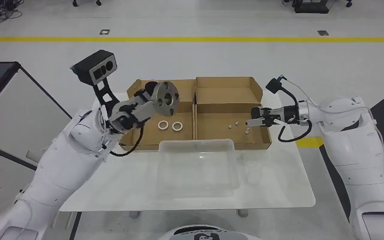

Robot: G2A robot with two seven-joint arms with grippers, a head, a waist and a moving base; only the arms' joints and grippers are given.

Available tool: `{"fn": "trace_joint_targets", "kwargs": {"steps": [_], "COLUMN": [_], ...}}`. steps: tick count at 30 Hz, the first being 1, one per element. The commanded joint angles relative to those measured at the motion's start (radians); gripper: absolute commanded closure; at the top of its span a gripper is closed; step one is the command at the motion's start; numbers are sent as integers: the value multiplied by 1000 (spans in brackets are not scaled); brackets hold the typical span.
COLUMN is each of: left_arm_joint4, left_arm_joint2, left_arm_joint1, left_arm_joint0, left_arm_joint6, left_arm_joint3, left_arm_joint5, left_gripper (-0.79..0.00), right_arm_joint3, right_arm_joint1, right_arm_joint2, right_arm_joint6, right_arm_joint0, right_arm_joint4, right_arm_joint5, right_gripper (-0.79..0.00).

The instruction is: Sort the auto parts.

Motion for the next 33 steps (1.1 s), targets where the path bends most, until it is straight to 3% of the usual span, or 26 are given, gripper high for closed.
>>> {"fn": "trace_joint_targets", "kwargs": {"steps": [1,4,16,18,25,33], "left_arm_joint4": [-63,-138,-536,-557,-446,-157], "left_arm_joint2": [-39,-92,-252,-264,-278,-281], "left_arm_joint1": [-18,-47,-181,-205,-259,-258], "left_arm_joint0": [21,49,134,138,148,152], "left_arm_joint6": [-2,-43,-409,-409,-409,-409], "left_arm_joint3": [-20,-33,-10,-12,14,68], "left_arm_joint5": [0,0,0,0,0,0], "left_gripper": [0,0,0,0,0,0], "right_arm_joint3": [0,0,0,0,0,0], "right_arm_joint1": [0,0,0,0,0,0], "right_arm_joint2": [0,0,0,0,0,0], "right_arm_joint6": [0,0,0,0,0,0], "right_arm_joint0": [0,0,0,0,0,0], "right_arm_joint4": [0,0,0,0,0,0], "right_arm_joint5": [0,0,0,0,0,0], "right_gripper": [-785,-785,-785,-785,-785,-785]}}
